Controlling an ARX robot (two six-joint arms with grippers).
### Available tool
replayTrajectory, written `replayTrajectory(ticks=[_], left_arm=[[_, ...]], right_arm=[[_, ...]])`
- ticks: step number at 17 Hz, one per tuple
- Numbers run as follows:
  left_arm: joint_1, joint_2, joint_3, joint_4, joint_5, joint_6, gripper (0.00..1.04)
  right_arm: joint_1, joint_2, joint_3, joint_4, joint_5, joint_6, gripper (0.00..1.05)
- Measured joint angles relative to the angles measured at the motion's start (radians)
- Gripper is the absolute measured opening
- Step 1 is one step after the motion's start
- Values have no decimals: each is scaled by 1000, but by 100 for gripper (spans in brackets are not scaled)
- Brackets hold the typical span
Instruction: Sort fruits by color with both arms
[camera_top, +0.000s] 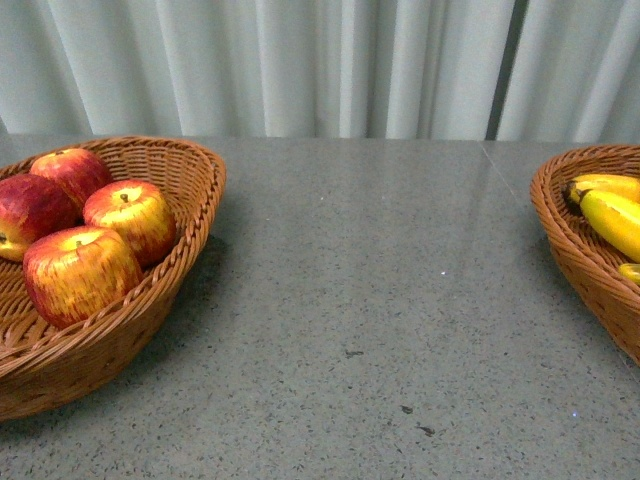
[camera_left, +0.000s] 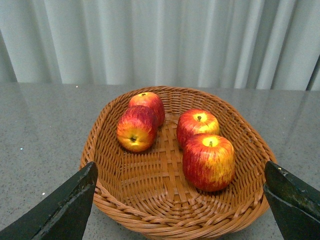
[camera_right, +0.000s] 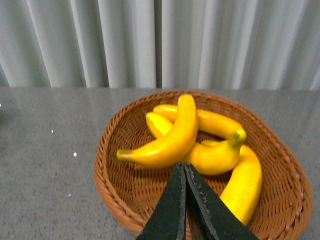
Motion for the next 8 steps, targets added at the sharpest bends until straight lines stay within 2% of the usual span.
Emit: replayTrajectory(ticks=[5,6,7,8], left_arm=[[0,0,0,1,0,0,98],[0,0,0,1,0,0,98],[0,0,0,1,0,0,98],[0,0,0,1,0,0,98]], right_arm=[[0,-24,-20,0,2,0,2],[0,-24,-21,0,2,0,10],[0,-24,-20,0,2,0,46],[0,-24,-20,0,2,0,72]])
